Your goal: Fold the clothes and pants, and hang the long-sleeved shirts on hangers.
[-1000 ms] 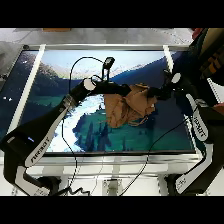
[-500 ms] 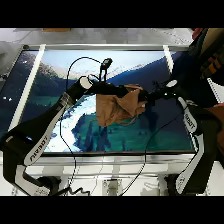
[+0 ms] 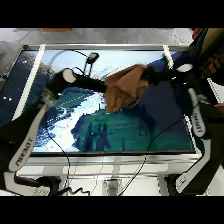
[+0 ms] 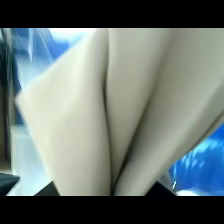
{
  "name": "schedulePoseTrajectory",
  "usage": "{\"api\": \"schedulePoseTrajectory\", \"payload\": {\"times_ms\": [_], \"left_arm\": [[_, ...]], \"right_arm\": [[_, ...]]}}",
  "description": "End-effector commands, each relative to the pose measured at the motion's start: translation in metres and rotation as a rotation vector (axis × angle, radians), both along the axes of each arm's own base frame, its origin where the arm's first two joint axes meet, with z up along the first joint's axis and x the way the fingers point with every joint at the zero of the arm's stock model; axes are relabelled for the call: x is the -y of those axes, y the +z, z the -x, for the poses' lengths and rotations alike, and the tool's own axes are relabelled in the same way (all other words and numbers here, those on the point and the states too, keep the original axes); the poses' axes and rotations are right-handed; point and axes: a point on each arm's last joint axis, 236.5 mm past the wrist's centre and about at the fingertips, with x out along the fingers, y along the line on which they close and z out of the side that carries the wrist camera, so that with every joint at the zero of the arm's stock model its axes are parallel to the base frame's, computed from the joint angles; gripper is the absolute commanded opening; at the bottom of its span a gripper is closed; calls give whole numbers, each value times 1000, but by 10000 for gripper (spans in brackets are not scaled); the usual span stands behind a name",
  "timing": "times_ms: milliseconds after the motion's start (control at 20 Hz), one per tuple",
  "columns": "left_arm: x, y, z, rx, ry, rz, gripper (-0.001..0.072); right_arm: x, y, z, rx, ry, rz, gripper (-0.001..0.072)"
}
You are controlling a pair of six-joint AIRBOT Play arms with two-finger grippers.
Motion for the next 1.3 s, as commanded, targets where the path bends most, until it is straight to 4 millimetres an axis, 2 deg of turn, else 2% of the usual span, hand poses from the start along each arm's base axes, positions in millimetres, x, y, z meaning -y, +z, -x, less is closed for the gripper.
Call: {"api": "schedulePoseTrajectory", "payload": {"times_ms": [0, 100, 250, 350, 400, 500, 600, 700, 800, 850, 900, 950, 1100, 1150, 1200, 1250], "left_arm": [[-54, 54, 6, 65, 109, -52, 19], [-58, 90, 17, 134, 113, -29, 20], [-62, 126, 31, 203, 115, -6, 19], [-64, 138, 37, 227, 116, 3, 20], [-64, 141, 38, 232, 116, 5, 19], [-63, 141, 38, 232, 114, 5, 20], [-63, 141, 38, 231, 115, 6, 20], [-63, 141, 38, 231, 115, 6, 20], [-63, 141, 38, 231, 115, 6, 20], [-63, 141, 38, 231, 114, 5, 20], [-63, 141, 38, 232, 115, 5, 20], [-63, 141, 38, 231, 115, 5, 20], [-65, 135, 42, 212, 107, -16, 20], [-72, 129, 42, 204, 108, -58, 20], [-83, 120, 44, 192, 108, -121, 20], [-93, 111, 47, 171, 107, -180, 20]], "right_arm": [[108, 92, 13, 107, -220, -1, 27], [187, 126, 41, 118, -387, 32, 27], [295, 147, 102, 85, -630, 151, 27], [363, 144, 153, 19, -792, 262, 27], [394, 136, 183, -47, -877, 306, 27], [436, 111, 243, -215, -996, 356, 27], [460, 86, 306, -411, -1082, 402, 27], [476, 69, 366, -599, -1163, 455, 27], [486, 59, 415, -758, -1248, 488, 28], [489, 57, 430, -796, -1277, 494, 70], [495, 58, 438, -802, -1310, 496, 282], [496, 57, 442, -806, -1319, 493, 672], [496, 58, 442, -801, -1319, 488, 685], [496, 58, 437, -780, -1305, 481, 681], [494, 60, 426, -735, -1264, 477, 589], [489, 63, 409, -668, -1218, 447, 339]]}}
